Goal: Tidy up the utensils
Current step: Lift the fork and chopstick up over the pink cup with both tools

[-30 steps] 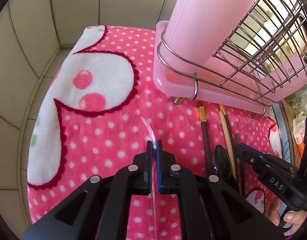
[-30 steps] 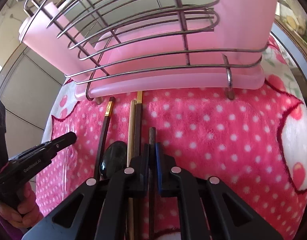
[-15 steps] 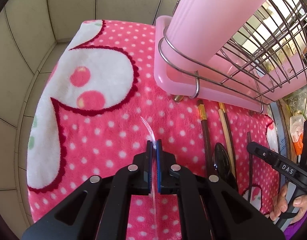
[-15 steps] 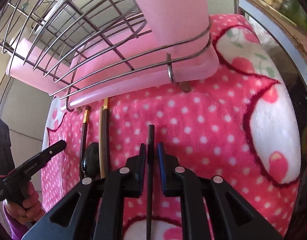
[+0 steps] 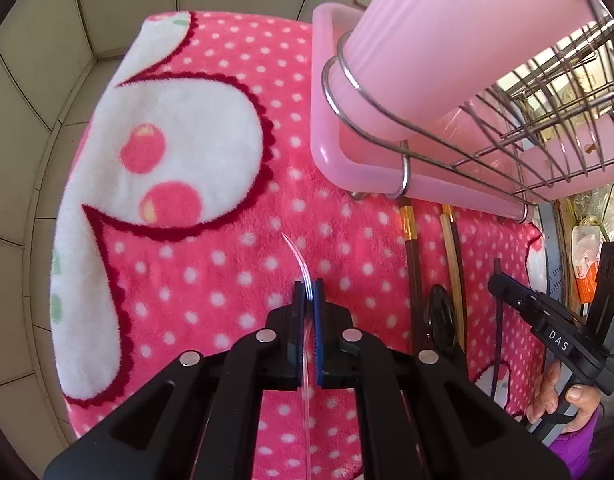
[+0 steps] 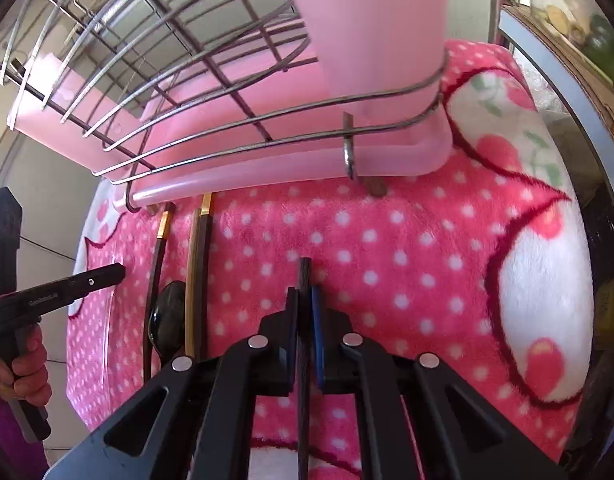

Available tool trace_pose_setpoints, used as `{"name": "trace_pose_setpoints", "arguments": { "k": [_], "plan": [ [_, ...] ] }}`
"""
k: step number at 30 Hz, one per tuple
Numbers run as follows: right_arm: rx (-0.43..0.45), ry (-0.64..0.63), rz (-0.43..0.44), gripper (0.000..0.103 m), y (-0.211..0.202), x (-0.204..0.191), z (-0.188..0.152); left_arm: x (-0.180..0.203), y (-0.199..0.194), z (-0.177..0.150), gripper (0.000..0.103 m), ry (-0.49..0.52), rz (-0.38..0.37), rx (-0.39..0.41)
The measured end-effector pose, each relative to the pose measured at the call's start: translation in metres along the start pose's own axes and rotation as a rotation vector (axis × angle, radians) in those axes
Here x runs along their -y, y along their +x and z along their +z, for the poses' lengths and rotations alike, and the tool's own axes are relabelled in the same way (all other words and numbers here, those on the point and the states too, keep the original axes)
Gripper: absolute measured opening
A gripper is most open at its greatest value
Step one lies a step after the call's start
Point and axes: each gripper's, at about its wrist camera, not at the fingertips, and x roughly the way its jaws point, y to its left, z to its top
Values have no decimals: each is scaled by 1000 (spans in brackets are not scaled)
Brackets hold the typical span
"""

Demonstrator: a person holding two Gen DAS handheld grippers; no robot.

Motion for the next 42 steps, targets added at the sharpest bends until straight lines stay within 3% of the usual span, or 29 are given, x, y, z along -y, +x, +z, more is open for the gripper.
{"name": "trace_pose_setpoints", "arguments": {
  "k": [5, 11, 17, 22, 25, 34, 42],
  "plan": [
    [147, -15, 49, 6, -51, 8, -10, 12, -51, -12, 3, 45, -59, 167],
    [375, -37, 106, 6, -134, 4, -11, 26, -138, -19, 3, 68, -150, 438],
    [655, -80, 121, 6, -223, -11, 11, 53, -212, -14, 3, 95, -202, 714],
    [868, -112, 81, 6, -259, -30, 45, 70, -241, 8, 3, 94, -199, 876],
    [949, -124, 58, 6, -263, -34, 65, 75, -245, 20, 3, 88, -189, 921],
    [1075, -144, -44, 6, -233, -34, 115, 70, -234, 61, 3, 58, -137, 987],
    [1136, -160, -106, 6, -200, -29, 115, 73, -218, 69, 3, 97, -85, 1096]
  ]
}}
